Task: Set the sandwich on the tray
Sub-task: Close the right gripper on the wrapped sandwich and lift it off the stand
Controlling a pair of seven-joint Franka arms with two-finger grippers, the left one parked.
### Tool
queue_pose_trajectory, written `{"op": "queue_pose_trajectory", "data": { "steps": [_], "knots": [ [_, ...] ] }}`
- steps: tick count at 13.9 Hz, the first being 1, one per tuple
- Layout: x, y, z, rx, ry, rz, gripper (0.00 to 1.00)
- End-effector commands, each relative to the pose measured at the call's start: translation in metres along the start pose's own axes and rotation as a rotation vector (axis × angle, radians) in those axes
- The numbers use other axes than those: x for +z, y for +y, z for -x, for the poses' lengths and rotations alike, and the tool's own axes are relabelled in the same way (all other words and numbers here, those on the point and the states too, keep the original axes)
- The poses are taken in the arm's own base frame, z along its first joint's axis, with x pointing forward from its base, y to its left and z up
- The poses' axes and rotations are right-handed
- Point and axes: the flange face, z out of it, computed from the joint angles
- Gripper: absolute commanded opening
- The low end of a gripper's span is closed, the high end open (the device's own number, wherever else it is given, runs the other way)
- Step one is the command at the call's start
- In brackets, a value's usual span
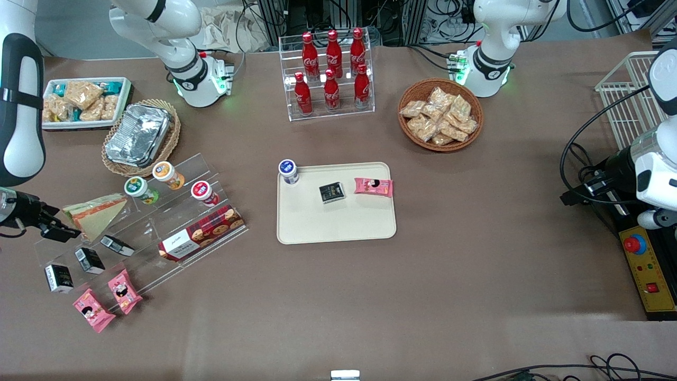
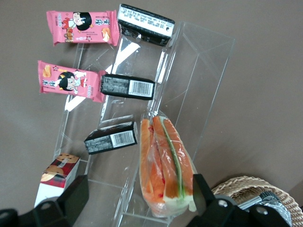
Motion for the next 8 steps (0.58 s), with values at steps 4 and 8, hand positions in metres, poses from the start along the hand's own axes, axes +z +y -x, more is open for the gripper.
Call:
{"op": "queue_pose_trajectory", "data": {
  "steps": [4,8],
  "knots": [
    [0.027,0.018,0.003,0.018,0.017,-0.028,0.98],
    [0.032,0.018,0.002,0.020,0.012,-0.025,0.98]
  ]
}}
